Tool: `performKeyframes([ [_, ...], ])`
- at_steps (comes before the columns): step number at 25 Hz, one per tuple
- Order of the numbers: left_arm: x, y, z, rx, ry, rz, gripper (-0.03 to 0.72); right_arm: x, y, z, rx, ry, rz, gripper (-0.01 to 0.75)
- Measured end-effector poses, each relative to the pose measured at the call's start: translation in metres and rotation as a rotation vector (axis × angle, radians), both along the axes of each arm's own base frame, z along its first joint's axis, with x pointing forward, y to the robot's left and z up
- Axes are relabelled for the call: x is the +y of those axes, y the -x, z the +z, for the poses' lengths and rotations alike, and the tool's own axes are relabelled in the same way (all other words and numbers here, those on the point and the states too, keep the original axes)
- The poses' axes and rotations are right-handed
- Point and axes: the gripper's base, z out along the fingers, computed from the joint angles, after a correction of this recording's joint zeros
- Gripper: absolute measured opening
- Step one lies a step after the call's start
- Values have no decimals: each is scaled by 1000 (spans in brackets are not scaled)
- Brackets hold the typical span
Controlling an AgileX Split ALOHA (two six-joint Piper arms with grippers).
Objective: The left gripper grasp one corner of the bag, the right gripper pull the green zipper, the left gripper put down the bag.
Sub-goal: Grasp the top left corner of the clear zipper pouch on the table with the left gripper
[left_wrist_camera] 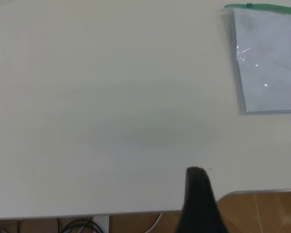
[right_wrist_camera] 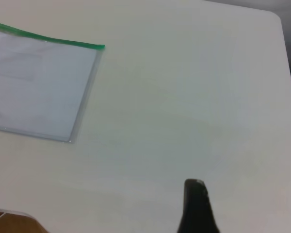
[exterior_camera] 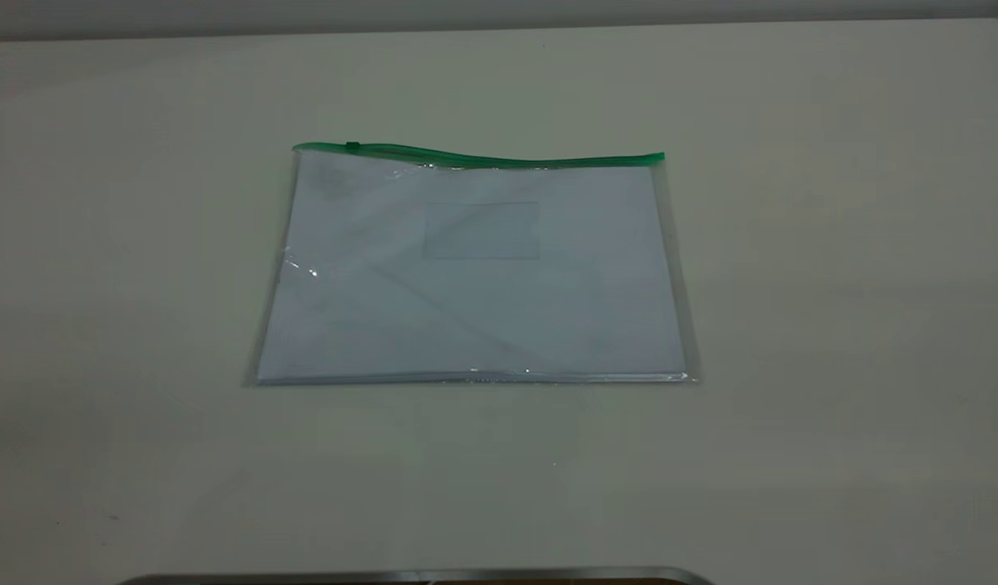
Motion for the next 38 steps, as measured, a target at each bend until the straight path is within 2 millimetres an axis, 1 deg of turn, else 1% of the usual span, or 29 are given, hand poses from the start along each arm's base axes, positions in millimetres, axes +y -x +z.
performKeyframes([
  [33, 0, 0, 0, 0, 0, 0, 590, 0, 0, 0, 0, 0, 0, 559],
  [38, 0, 0, 0, 0, 0, 0, 590, -7, 0, 0, 0, 69, -46, 559],
])
